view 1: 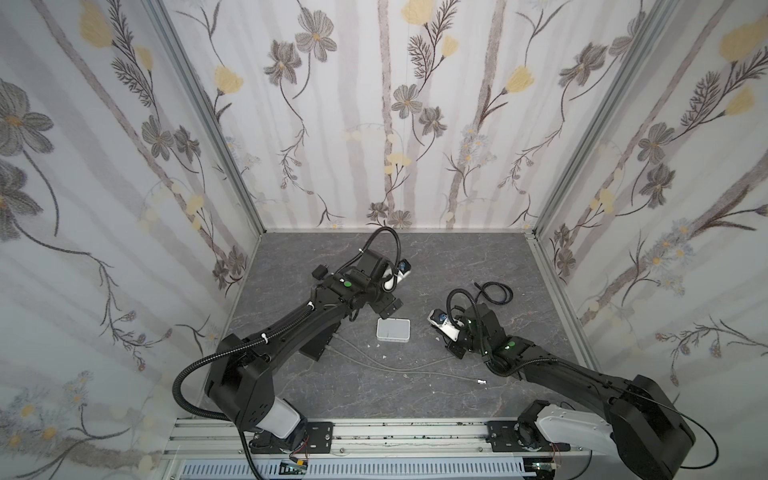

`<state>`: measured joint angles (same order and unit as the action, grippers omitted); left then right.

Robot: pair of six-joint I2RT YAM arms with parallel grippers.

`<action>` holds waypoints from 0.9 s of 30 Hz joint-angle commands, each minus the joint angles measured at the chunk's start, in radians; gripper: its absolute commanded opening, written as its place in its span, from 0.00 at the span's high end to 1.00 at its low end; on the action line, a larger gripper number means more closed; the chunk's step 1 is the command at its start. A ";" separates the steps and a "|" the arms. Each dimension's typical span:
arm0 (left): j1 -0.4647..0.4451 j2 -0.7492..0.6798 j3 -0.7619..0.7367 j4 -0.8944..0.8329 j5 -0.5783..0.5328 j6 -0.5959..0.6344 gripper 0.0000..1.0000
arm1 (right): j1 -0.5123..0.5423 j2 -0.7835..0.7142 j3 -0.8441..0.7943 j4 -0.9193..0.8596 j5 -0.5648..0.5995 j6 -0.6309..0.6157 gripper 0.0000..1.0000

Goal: Insert the plug into the switch port

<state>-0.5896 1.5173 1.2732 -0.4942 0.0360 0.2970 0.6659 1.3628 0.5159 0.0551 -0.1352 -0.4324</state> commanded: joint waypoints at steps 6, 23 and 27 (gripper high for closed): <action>0.219 0.072 -0.057 -0.039 0.404 -0.516 0.13 | 0.071 0.217 0.134 -0.107 -0.017 -0.130 1.00; 0.257 0.351 0.065 -0.190 0.504 -0.577 0.29 | 0.131 0.487 0.354 -0.245 0.094 -0.039 1.00; 0.256 0.361 0.066 -0.198 0.495 -0.572 0.28 | 0.141 0.466 0.360 -0.250 0.080 -0.056 1.00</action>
<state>-0.3332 1.8702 1.3315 -0.6769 0.5213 -0.2657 0.8024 1.8439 0.8730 -0.1844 -0.0479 -0.4870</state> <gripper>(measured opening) 0.718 0.049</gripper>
